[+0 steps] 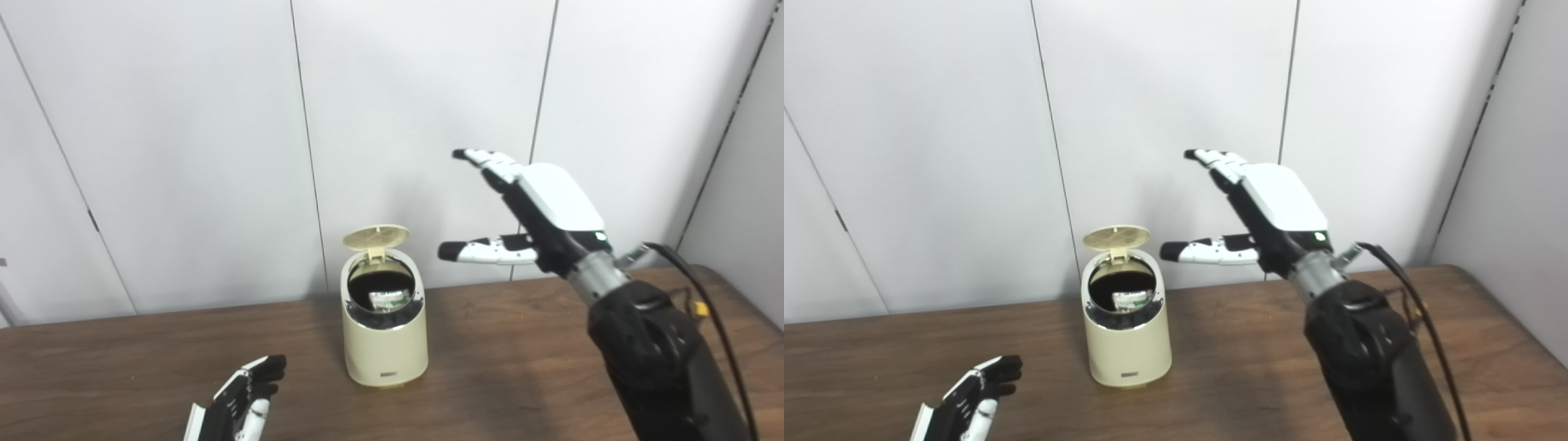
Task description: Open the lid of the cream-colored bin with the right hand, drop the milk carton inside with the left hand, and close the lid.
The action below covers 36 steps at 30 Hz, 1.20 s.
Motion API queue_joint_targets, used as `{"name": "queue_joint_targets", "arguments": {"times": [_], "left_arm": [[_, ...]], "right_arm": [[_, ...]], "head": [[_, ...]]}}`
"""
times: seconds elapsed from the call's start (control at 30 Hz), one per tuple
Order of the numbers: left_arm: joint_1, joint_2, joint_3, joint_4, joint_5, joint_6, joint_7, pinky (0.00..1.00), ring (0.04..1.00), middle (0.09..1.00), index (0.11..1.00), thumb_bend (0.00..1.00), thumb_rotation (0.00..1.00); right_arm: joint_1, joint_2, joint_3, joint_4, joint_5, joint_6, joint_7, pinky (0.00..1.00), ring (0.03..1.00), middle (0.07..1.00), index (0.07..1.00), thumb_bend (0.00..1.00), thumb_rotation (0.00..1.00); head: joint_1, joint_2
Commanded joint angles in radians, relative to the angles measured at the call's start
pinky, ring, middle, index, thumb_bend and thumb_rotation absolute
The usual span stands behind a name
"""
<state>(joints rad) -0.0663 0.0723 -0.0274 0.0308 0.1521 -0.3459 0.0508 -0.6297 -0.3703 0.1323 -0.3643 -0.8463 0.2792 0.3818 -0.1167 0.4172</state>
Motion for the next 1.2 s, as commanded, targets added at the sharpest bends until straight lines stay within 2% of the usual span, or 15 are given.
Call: {"name": "queue_joint_targets", "arguments": {"times": [0.0, 0.17, 0.27, 0.57, 0.7, 0.83, 1.03, 1.17], "left_arm": [[0.017, -0.012, -0.001, 0.012, 0.015, -0.035, 0.018, 0.71, 0.745, 0.758, 0.765, 0.29, 0.71], [0.018, -0.012, 0.002, 0.019, 0.025, -0.037, 0.028, 0.71, 0.746, 0.759, 0.767, 0.29, 0.72], [0.017, -0.012, 0.002, 0.023, 0.034, -0.043, 0.033, 0.71, 0.743, 0.761, 0.763, 0.3, 0.72], [0.021, -0.025, -0.003, 0.016, 0.053, -0.042, 0.044, 0.71, 0.738, 0.755, 0.755, 0.31, 0.72], [0.022, -0.035, -0.001, 0.015, 0.061, -0.041, 0.054, 0.71, 0.74, 0.753, 0.757, 0.32, 0.73], [0.02, -0.046, 0.0, 0.021, 0.023, -0.044, 0.048, 0.72, 0.746, 0.756, 0.758, 0.32, 0.74], [0.014, -0.05, 0.003, 0.042, 0.009, -0.066, 0.045, 0.74, 0.758, 0.765, 0.774, 0.32, 0.88], [0.016, -0.054, 0.006, 0.036, 0.018, -0.052, 0.047, 0.74, 0.756, 0.765, 0.772, 0.32, 0.88]], "right_arm": [[-0.079, -0.014, 0.015, 0.01, -0.016, -0.029, -0.005, 0.83, 0.917, 0.905, 0.903, 0.76, 0.88], [-0.115, -0.003, 0.06, 0.063, -0.03, -0.028, 0.017, 0.85, 0.934, 0.915, 0.917, 0.78, 0.91], [-0.123, 0.005, 0.075, 0.089, -0.024, -0.033, 0.015, 0.82, 0.929, 0.903, 0.909, 0.77, 0.88], [-0.116, 0.026, 0.115, 0.138, 0.004, -0.062, 0.017, 0.85, 0.937, 0.893, 0.884, 0.76, 0.83], [-0.119, 0.035, 0.135, 0.154, -0.012, -0.063, 0.025, 0.84, 0.929, 0.887, 0.879, 0.77, 0.85], [-0.117, 0.046, 0.149, 0.173, 0.005, -0.08, 0.018, 0.83, 0.92, 0.879, 0.87, 0.78, 0.85], [-0.121, 0.061, 0.174, 0.203, 0.01, -0.089, 0.014, 0.83, 0.93, 0.884, 0.87, 0.78, 0.85], [-0.12, 0.064, 0.182, 0.218, 0.005, -0.106, 0.007, 0.83, 0.932, 0.883, 0.867, 0.78, 0.87]], "head": [[-0.001, 0.001], [0.026, 0.006], [0.043, 0.006], [0.083, 0.008], [0.094, 0.003], [0.111, -0.001], [0.129, -0.001], [0.131, -0.001]]}}
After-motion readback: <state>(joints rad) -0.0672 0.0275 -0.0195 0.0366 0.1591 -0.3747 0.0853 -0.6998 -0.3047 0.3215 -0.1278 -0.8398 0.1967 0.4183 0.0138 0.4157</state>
